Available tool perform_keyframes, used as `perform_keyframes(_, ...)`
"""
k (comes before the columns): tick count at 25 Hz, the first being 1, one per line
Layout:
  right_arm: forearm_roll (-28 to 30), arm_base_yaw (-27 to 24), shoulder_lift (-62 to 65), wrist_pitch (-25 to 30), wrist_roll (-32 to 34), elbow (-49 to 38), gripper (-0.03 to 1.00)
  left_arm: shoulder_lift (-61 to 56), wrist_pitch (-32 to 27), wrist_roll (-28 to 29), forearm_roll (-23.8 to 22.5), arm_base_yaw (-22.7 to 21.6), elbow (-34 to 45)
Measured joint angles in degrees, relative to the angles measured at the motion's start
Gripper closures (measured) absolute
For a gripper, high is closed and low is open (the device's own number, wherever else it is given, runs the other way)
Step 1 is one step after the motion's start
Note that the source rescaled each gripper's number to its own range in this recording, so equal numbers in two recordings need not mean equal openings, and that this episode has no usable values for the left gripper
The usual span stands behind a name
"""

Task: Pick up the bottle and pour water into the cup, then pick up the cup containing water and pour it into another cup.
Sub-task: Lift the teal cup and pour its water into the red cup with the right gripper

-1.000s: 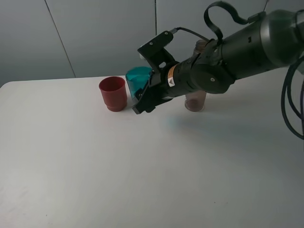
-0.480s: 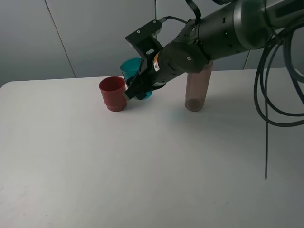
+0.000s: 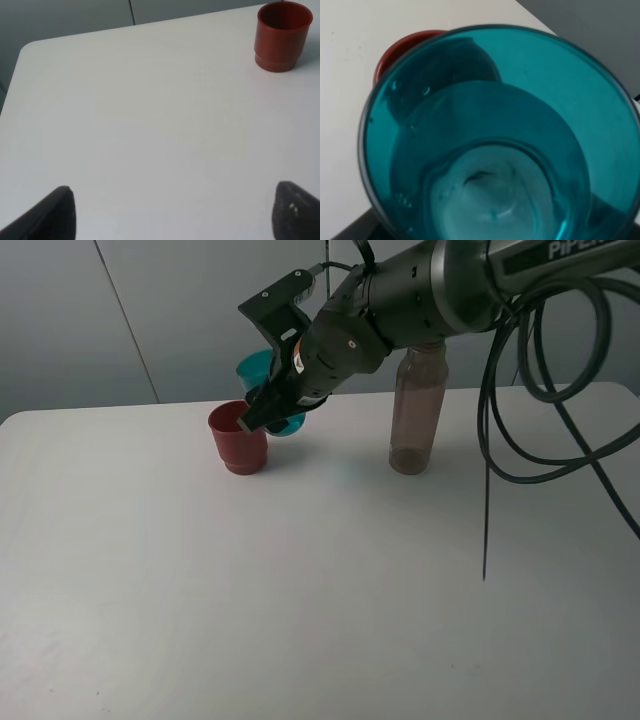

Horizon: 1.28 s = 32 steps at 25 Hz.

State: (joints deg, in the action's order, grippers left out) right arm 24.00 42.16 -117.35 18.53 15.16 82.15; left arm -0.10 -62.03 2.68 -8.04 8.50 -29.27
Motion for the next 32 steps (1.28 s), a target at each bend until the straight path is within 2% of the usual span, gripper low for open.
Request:
perform_keyframes(9,10.1,0.0,-3.6,0.9,4.5,2.5,0.86,0.0,0.0,0.0,0.0,0.0,0.0)
perform_keyframes(17,21.9,0.0,-4.1,0.9,12.1,3.5,0.86,0.0,0.0,-0.3,0.0,0.0,0.0)
perform_keyframes(25,28.7,0.0,-6.8,2.1,14.8,7.4,0.86,0.0,0.0,-0.2,0.0,0.0,0.0)
perform_keyframes(32,37.7,0.0,-8.1,3.7,19.8,8.3,0.86,0.0,0.0,-0.2,0.0,0.0,0.0)
